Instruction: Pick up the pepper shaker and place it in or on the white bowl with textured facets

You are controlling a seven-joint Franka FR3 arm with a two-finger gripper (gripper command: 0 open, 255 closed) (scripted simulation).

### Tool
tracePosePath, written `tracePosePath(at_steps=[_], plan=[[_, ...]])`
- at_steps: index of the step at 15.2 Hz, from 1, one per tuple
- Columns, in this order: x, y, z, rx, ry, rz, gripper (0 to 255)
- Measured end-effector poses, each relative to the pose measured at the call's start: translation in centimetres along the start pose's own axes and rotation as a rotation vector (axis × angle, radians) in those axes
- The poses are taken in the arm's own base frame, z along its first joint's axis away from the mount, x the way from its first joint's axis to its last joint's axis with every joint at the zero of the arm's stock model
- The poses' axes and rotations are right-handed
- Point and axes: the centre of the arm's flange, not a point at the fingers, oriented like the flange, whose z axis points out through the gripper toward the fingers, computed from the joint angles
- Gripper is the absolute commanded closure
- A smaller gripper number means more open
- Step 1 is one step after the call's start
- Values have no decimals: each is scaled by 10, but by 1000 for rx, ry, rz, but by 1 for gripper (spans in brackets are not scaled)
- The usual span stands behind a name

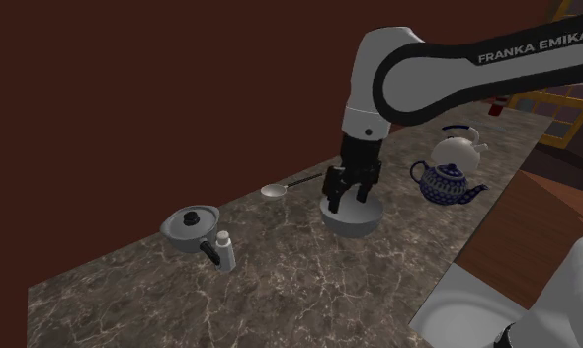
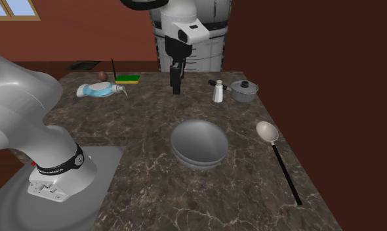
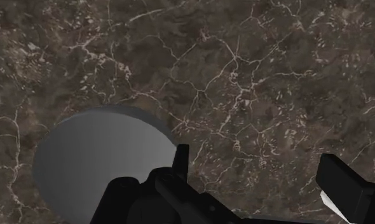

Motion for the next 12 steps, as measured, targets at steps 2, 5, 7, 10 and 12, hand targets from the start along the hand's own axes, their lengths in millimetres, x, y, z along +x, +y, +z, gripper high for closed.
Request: tracePosePath(at_steps=[2,5,7,10,12], plan=[[11,-20,11,0,12,-4,0],[30,-52,22,1,31,-10,0],[42,-69,30,1,43,-14,0],[66,-102,40,1,61,-20,0],[78,-121,51,2,73,-24,0]])
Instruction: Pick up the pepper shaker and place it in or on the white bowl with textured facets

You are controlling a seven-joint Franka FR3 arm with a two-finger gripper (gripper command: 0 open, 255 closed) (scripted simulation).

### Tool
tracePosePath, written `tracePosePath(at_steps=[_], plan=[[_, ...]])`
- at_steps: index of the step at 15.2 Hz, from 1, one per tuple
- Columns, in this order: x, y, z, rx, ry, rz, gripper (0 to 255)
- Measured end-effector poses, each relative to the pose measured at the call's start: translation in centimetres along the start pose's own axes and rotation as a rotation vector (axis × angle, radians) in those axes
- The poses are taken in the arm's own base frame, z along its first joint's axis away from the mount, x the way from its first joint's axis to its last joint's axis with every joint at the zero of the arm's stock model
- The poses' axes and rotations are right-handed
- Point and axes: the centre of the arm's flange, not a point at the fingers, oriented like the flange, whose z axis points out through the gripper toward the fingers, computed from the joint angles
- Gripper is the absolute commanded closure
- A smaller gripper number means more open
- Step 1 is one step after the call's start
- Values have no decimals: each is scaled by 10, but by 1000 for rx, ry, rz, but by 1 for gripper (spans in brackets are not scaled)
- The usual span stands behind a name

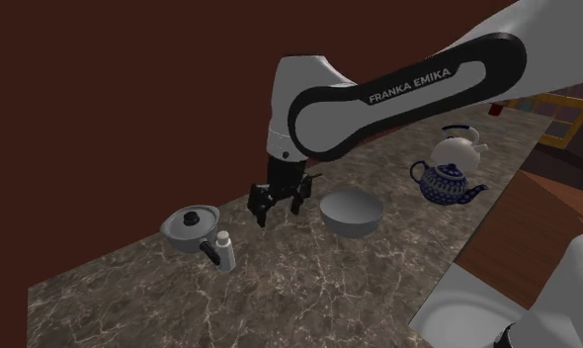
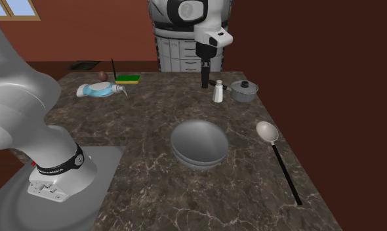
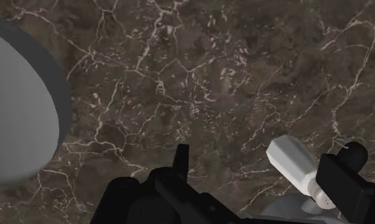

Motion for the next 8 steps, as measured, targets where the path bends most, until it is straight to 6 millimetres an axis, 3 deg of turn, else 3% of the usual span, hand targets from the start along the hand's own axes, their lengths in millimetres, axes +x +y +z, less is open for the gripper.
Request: tracePosePath(at_steps=[8], plan=[[54,-81,34,2,48,-15,0]])
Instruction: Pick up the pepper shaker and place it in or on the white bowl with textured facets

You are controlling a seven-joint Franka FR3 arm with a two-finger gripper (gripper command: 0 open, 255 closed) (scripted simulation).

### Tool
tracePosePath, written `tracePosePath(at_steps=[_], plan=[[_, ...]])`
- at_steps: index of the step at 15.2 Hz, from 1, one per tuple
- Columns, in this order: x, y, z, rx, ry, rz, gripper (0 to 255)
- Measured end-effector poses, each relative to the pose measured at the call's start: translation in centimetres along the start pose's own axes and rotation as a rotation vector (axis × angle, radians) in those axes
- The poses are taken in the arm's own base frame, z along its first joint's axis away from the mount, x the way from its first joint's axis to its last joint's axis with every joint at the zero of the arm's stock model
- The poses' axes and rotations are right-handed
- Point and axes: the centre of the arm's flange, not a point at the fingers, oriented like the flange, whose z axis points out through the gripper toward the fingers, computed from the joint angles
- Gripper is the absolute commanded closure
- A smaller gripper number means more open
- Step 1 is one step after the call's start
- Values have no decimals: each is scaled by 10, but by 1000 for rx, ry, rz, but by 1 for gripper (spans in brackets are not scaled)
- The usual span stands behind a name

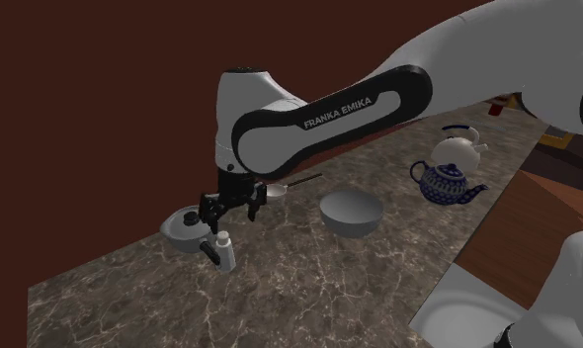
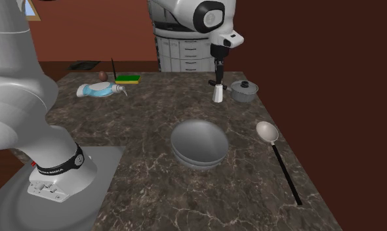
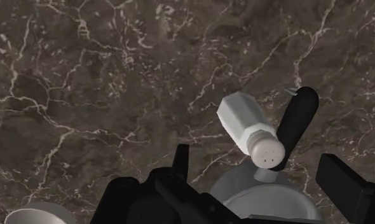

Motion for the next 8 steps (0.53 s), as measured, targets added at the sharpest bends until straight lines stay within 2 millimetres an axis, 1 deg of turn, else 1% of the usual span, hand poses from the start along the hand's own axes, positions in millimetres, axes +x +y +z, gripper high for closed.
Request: tracePosePath(at_steps=[1,2,8], plan=[[6,-9,4,0,5,-2,0],[10,-13,9,0,8,-3,0],[13,-16,40,0,11,-3,0]])
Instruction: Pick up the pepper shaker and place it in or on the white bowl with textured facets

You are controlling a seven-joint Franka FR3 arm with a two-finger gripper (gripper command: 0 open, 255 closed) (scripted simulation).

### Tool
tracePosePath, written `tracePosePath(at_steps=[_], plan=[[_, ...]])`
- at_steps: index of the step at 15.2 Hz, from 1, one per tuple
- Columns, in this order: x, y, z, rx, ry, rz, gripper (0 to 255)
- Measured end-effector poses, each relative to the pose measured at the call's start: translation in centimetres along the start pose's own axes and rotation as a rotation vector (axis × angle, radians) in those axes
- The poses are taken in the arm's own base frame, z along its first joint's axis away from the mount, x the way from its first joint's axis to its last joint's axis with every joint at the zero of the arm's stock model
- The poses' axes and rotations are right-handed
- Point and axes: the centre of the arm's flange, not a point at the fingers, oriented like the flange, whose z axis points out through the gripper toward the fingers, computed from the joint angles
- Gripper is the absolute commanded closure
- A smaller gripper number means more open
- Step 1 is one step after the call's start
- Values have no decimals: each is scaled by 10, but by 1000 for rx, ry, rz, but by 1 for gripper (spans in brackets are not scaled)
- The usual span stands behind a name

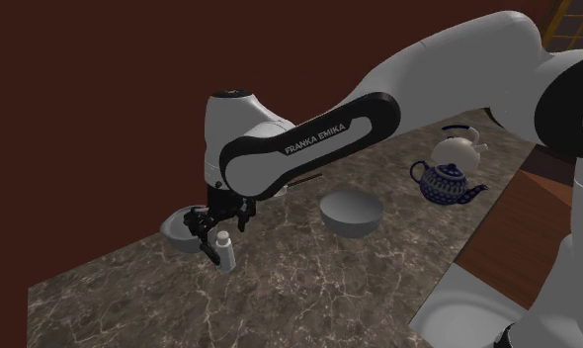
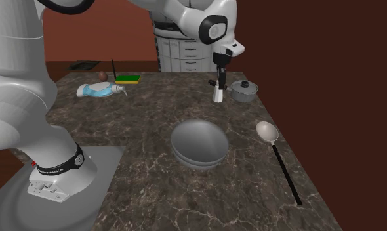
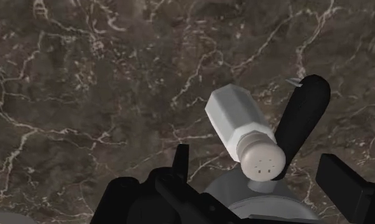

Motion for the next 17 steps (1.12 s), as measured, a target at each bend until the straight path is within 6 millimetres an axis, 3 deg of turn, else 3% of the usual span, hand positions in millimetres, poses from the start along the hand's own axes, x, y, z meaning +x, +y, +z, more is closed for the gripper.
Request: tracePosePath(at_steps=[7,8,17], plan=[[0,-1,8,0,1,0,0],[0,-1,8,0,1,0,255],[0,0,6,2,5,1,255]])
